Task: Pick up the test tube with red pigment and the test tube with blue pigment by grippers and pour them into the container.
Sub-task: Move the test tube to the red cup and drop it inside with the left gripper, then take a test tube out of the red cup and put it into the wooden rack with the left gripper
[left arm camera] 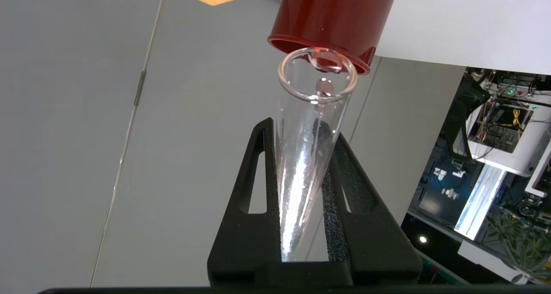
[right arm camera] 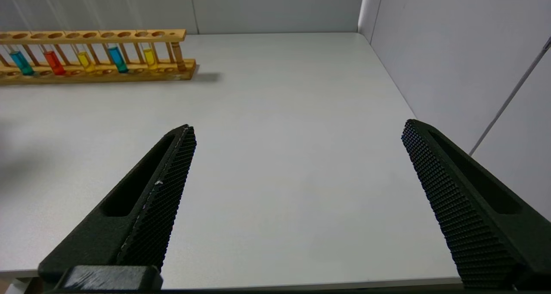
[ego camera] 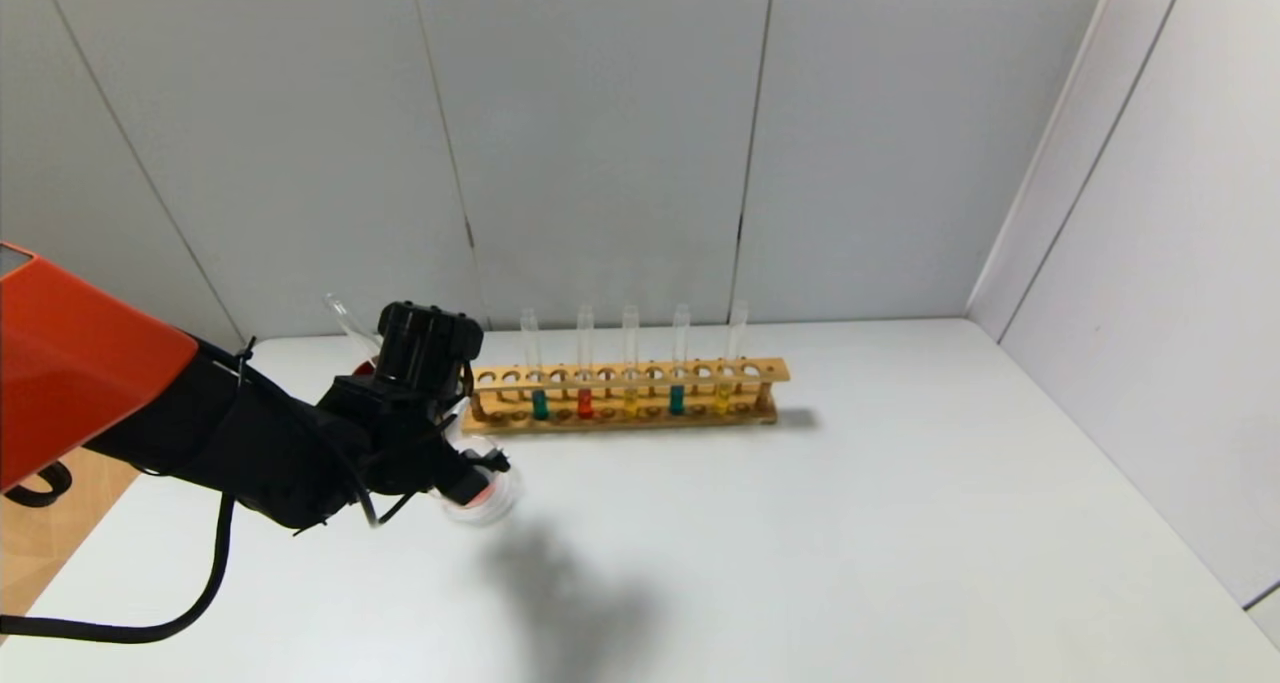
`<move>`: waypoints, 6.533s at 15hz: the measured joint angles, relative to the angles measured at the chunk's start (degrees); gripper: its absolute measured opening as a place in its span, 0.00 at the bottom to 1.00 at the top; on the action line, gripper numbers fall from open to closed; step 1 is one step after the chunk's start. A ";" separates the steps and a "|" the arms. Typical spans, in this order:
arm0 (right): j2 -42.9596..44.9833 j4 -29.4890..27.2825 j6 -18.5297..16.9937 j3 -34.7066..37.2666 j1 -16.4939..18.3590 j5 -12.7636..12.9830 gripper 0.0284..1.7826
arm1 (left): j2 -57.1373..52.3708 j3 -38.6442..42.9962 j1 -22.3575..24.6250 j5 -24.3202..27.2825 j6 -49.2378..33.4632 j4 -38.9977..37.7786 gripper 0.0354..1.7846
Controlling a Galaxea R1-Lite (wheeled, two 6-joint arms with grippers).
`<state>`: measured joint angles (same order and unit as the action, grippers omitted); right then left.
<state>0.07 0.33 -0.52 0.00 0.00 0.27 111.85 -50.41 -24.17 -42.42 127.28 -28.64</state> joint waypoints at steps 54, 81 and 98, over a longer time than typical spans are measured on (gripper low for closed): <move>0.00 0.02 0.00 0.00 0.00 0.00 0.98 | 0.77 -10.58 18.72 36.01 -122.27 -10.67 0.17; 0.00 0.02 0.00 0.00 0.00 -0.02 0.98 | 6.73 -8.02 18.91 36.36 -122.44 -18.22 0.93; 0.00 0.05 0.00 0.00 0.00 -0.02 0.98 | -26.30 -3.28 28.49 68.52 -124.23 -4.35 0.98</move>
<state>0.07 0.38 -0.52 0.00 0.00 0.24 85.55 -53.69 4.32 26.10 3.05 -32.99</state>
